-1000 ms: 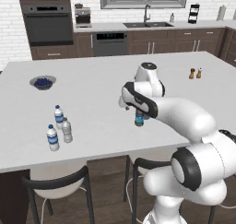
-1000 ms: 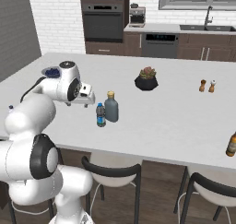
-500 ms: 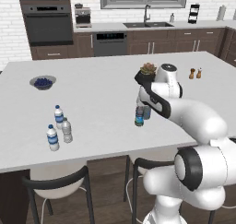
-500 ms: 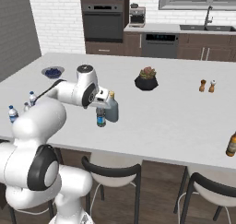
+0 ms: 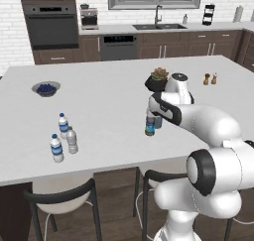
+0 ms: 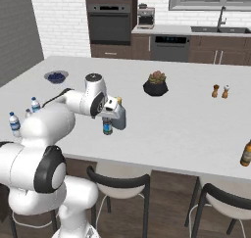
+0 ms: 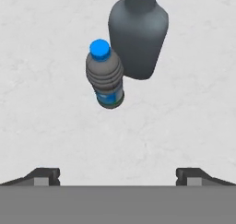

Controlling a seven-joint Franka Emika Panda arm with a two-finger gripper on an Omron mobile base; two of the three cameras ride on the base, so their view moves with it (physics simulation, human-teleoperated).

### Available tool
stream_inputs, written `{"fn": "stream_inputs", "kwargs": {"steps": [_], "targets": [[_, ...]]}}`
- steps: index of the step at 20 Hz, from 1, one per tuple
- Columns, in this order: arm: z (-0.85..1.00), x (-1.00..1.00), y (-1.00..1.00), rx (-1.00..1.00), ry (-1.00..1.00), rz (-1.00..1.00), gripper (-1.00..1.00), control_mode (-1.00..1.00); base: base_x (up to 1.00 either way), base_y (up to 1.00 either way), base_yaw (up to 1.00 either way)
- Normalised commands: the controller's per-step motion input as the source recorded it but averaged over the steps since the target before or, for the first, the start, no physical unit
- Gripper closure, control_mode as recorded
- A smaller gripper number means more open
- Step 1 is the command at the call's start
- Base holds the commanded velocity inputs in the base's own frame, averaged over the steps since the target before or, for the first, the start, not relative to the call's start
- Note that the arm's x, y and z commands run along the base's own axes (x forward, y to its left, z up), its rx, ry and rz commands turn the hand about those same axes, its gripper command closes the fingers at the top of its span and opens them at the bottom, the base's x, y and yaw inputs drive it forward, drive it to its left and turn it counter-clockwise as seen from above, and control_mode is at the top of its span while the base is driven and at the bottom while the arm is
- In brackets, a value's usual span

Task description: Move the plastic bottles in the middle to the plastics group, and the glass bottles in the middle to the glass group.

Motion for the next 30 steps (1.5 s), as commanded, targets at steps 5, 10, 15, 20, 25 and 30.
{"fn": "stream_inputs", "kwargs": {"steps": [5, 10, 15, 20, 25, 30], "targets": [[-0.11, 0.47, 0.08, 0.00, 0.00, -0.01, -1.00, -1.00, 0.00, 0.00, 0.00], [0.01, 0.18, 0.09, 0.00, -0.01, -0.01, -1.00, -1.00, 0.00, 0.00, 0.00], [-0.03, 0.07, 0.02, 0.00, -0.03, 0.00, -1.00, -1.00, 0.00, 0.00, 0.00], [-0.17, 0.22, 0.00, 0.00, -0.04, 0.00, -1.00, -1.00, 0.00, 0.00, 0.00], [-0.01, 0.20, 0.00, 0.00, -0.04, 0.00, -1.00, -1.00, 0.00, 0.00, 0.00], [-0.01, 0.18, 0.01, 0.00, -0.02, 0.00, -1.00, -1.00, 0.00, 0.00, 0.00]]}}
